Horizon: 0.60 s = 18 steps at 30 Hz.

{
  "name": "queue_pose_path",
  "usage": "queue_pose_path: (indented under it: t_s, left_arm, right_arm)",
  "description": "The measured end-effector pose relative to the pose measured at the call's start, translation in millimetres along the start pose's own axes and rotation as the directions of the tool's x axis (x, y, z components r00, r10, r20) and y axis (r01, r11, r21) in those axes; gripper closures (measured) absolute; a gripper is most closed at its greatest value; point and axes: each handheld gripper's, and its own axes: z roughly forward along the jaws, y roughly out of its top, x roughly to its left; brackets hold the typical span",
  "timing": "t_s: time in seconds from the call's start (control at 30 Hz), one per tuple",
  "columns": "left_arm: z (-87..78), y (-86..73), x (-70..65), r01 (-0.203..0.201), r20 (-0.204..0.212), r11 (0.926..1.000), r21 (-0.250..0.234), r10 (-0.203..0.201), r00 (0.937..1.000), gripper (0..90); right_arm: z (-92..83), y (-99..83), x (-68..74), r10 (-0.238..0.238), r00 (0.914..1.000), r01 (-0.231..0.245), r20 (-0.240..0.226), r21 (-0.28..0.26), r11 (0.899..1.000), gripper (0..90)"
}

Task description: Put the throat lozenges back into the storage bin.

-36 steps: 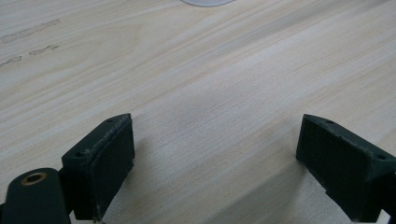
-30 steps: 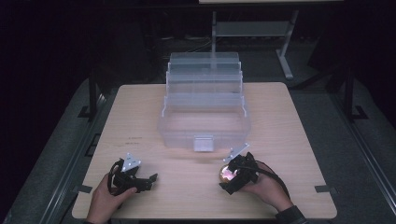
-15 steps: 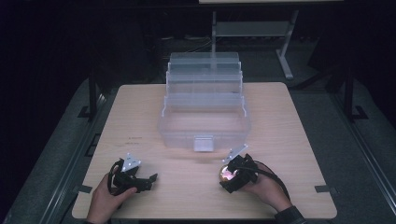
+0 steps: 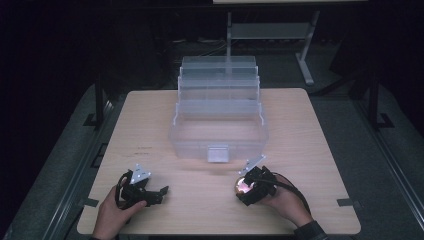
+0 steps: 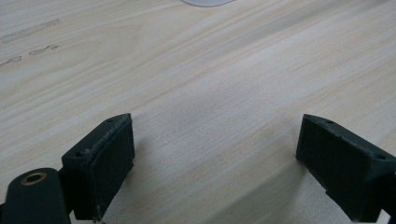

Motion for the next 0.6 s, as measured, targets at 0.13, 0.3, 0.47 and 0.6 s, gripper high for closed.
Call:
queue_pose_path:
  t_s: [0.13,0.3,0.47,0.6]
  left_arm:
    - [0.0,0.0,0.0,0.000,0.000,1.0000,0.000,0.000,1.0000,10.6]
    - [0.0,0.0,0.0,0.000,0.000,1.0000,0.000,0.000,1.0000,10.6]
    - [0.0,0.0,0.0,0.000,0.000,1.0000,0.000,0.000,1.0000,10.6]
    - [0.0,0.0,0.0,0.000,0.000,1.0000,0.000,0.000,1.0000,10.6]
  right_arm:
    - [-0.5,-0.3,0.7,0.003,1.0000,-0.003,-0.004,0.002,1.000,19.3]
    - [-1.5,-0.4,0.2,0.015,0.9998,-0.015,-0.011,0.007,1.000,19.5]
    - [-3.1,-1.1,-0.5,0.024,0.9996,-0.024,-0.011,0.015,1.000,19.5]
    - [-5.1,-1.6,-1.3,0.022,0.9997,-0.022,-0.010,0.015,1.000,19.6]
